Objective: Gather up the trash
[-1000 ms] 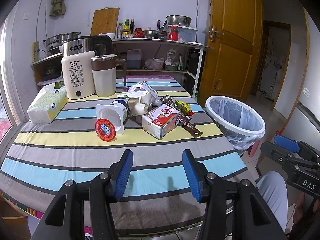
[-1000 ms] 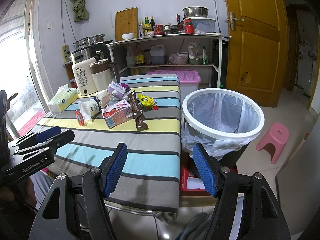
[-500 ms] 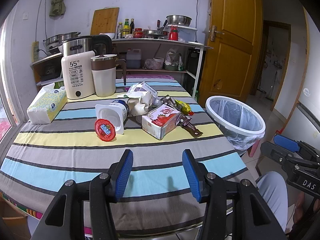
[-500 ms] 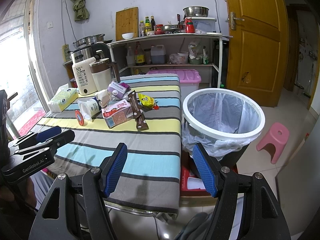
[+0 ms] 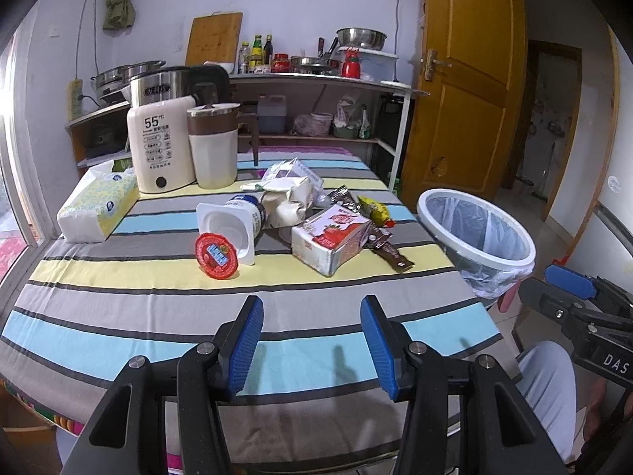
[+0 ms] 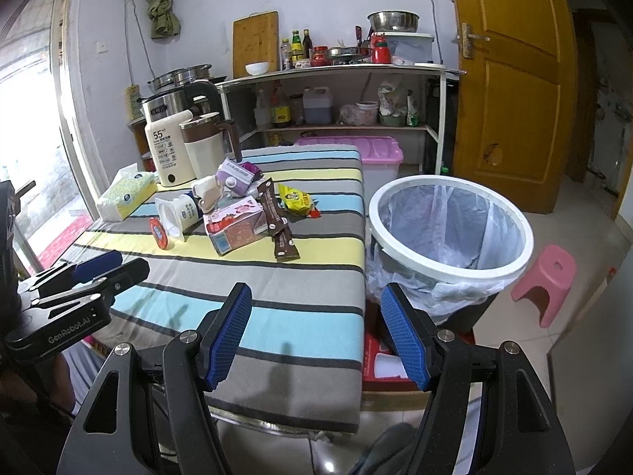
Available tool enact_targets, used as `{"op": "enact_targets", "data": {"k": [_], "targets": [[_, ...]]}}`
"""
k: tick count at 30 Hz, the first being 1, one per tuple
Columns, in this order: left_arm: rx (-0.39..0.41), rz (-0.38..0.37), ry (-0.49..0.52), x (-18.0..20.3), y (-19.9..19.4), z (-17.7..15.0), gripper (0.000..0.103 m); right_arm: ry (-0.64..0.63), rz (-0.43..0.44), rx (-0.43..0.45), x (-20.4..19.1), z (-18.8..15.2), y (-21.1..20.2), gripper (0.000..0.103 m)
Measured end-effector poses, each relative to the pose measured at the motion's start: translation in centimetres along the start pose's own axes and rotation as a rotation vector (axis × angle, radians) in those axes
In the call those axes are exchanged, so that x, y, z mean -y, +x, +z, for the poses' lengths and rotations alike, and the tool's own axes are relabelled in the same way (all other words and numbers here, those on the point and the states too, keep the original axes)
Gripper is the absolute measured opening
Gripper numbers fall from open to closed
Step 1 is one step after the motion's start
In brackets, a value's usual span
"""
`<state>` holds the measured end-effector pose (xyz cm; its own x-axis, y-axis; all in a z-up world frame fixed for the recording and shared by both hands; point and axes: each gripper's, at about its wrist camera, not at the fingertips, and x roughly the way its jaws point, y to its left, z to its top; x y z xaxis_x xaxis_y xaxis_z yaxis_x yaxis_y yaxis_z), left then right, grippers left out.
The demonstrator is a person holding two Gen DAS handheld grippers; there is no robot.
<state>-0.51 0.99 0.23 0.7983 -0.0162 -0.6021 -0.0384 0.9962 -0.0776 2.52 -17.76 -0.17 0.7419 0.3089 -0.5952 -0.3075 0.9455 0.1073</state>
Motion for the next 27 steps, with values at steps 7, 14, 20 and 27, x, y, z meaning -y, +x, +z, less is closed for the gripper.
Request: {"op": "enact_targets", "data": {"k": [7,14,20,27], "targets": [[-0.018,0.020,-0.047,-2.4,1.8,0.8,0.051,-0.024,0.053,-0.034,-0.6,0.7,2.3,0.068],[-0.019,0.076,-0.075,-5.4,4.0,2.4,0.051,-0.052,0.105,-0.079,-1.5,2.1,5.7,0.068],[-0.054,0.085,-0.106,-7.7,6.5,3.5,0.056,-0.053,0.126,-0.137,-1.5,3.4,9.3,0.068],[-0.113,0.040,-0.123,-9.1,9.3,4.2,0.056,-0.052,0.166,-0.195,-1.6,4.7,13.0,0.068]]}}
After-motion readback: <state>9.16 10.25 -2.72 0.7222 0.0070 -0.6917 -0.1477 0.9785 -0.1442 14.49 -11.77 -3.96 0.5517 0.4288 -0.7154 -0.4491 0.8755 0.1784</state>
